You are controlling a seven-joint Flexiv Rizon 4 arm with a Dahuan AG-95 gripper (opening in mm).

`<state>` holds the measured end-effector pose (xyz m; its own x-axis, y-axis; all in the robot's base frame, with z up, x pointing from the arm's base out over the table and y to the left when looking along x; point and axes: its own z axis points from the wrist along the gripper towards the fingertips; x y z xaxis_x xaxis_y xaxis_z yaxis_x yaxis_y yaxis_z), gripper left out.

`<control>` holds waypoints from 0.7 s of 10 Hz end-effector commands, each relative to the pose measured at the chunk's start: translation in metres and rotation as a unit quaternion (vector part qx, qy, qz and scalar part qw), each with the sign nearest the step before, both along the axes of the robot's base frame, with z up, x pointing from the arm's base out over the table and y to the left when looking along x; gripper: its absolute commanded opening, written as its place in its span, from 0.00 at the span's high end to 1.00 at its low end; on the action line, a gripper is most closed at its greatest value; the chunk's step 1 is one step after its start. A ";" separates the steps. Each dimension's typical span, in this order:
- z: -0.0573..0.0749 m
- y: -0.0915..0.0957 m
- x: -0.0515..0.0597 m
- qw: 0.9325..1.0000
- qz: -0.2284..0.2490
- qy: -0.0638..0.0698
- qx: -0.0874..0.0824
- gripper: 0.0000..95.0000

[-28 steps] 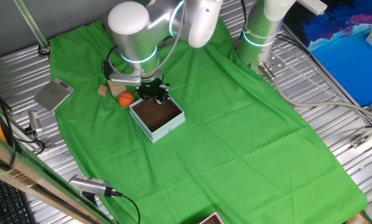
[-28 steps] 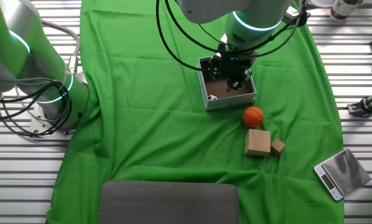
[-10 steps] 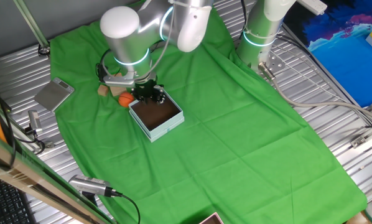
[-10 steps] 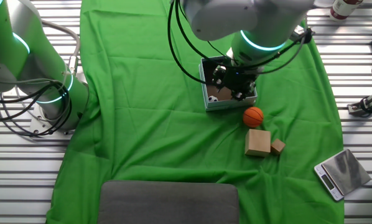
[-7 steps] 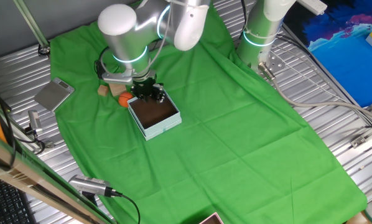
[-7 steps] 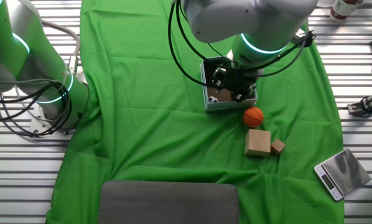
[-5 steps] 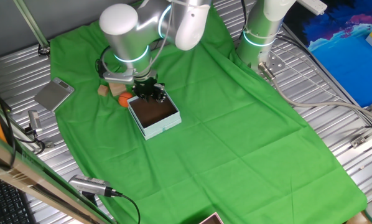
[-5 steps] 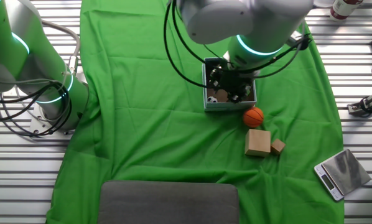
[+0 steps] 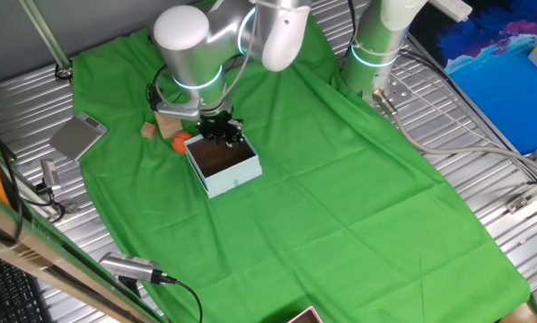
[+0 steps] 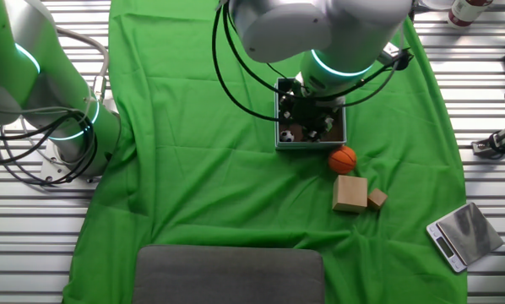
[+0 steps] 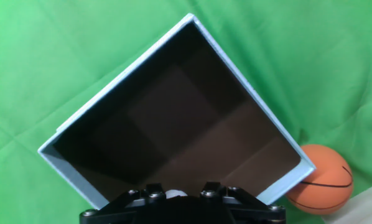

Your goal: Take everything out of the gift box

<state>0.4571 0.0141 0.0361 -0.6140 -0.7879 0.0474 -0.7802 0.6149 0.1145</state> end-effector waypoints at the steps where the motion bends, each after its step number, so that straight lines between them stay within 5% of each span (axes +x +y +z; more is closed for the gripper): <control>1: -0.002 0.000 -0.001 1.000 0.002 -0.002 0.001 0.60; 2: -0.003 -0.001 -0.001 1.000 0.002 -0.003 0.001 0.80; 3: -0.003 -0.001 0.000 1.000 0.001 -0.003 0.001 0.80; 4: -0.005 -0.002 0.000 1.000 -0.001 -0.002 0.010 1.00; 5: -0.005 -0.002 0.000 1.000 -0.003 0.000 0.014 1.00; 7: -0.004 -0.001 0.000 0.998 -0.018 0.009 0.052 1.00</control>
<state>0.4579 0.0157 0.0330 -0.6345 -0.7729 -0.0062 -0.7627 0.6247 0.1675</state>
